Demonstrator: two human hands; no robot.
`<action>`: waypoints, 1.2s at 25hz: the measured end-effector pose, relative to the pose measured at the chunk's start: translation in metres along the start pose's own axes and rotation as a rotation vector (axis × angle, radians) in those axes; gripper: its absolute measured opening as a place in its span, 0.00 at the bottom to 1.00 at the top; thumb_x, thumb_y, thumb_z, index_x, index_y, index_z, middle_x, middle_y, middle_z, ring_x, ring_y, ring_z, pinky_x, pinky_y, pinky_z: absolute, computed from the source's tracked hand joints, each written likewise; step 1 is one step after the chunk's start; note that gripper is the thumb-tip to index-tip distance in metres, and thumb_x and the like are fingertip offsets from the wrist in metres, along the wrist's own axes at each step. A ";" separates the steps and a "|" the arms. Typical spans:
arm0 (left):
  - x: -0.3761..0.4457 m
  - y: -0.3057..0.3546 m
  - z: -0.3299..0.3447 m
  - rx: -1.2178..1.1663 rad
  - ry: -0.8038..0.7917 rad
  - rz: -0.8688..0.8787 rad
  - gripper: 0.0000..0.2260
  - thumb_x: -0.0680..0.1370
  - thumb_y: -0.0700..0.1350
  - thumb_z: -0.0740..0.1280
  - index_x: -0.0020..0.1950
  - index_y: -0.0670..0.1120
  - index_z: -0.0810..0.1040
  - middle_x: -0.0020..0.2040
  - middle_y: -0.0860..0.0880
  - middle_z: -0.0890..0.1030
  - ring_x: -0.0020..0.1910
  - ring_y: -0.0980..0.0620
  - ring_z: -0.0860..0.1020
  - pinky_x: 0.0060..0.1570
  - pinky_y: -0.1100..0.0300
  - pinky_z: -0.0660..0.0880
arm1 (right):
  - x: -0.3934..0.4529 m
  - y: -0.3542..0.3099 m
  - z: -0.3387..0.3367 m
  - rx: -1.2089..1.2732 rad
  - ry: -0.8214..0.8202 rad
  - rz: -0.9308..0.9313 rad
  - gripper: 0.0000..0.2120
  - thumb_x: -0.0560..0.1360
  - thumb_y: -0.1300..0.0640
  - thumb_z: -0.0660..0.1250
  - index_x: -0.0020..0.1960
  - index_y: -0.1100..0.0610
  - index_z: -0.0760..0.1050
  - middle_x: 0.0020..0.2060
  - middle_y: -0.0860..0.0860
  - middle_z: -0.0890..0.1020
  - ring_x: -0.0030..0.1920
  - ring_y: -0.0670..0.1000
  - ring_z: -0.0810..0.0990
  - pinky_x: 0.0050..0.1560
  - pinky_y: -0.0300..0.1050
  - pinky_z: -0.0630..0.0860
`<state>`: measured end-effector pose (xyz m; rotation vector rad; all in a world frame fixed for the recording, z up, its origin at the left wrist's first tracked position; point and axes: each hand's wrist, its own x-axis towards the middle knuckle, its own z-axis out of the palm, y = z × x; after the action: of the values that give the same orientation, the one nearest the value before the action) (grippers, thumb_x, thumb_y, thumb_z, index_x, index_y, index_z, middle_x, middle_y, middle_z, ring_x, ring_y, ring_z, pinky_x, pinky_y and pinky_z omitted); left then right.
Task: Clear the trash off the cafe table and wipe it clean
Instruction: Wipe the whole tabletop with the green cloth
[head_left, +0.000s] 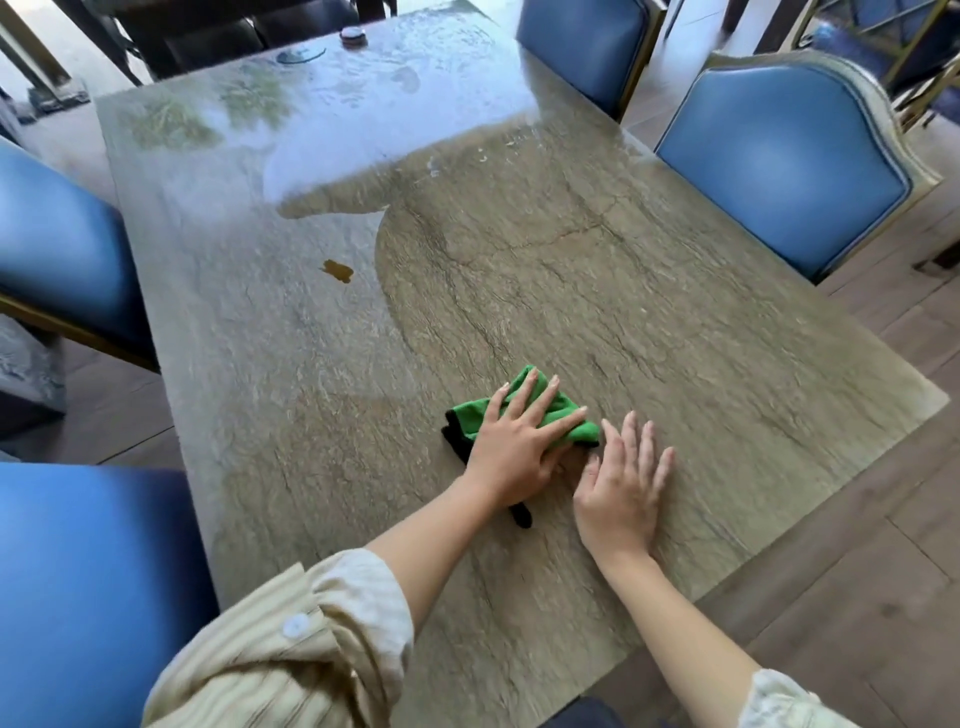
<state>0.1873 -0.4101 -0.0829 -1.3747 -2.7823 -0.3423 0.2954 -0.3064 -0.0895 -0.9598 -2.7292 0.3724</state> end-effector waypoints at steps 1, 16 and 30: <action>0.001 -0.013 -0.004 0.007 -0.007 0.096 0.20 0.78 0.59 0.55 0.71 0.64 0.65 0.76 0.48 0.64 0.76 0.43 0.58 0.72 0.45 0.57 | 0.000 0.000 0.000 0.001 -0.005 0.005 0.24 0.76 0.51 0.52 0.68 0.59 0.70 0.72 0.60 0.67 0.74 0.61 0.61 0.73 0.63 0.49; -0.089 -0.146 -0.040 -0.022 -0.050 0.207 0.20 0.79 0.56 0.58 0.72 0.63 0.65 0.76 0.49 0.62 0.77 0.46 0.56 0.72 0.47 0.56 | 0.005 -0.135 0.029 0.238 0.062 0.177 0.30 0.73 0.46 0.50 0.67 0.61 0.71 0.71 0.63 0.67 0.75 0.64 0.57 0.70 0.69 0.40; -0.154 -0.265 -0.074 0.026 -0.011 -0.133 0.23 0.77 0.55 0.57 0.73 0.61 0.63 0.76 0.46 0.62 0.77 0.43 0.54 0.69 0.43 0.59 | -0.046 -0.229 0.062 0.037 0.013 0.011 0.24 0.77 0.49 0.52 0.67 0.60 0.71 0.72 0.64 0.64 0.75 0.64 0.56 0.72 0.65 0.36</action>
<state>0.0673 -0.7015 -0.0779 -1.1929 -2.8837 -0.3003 0.1792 -0.5181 -0.0833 -0.9642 -2.6968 0.4163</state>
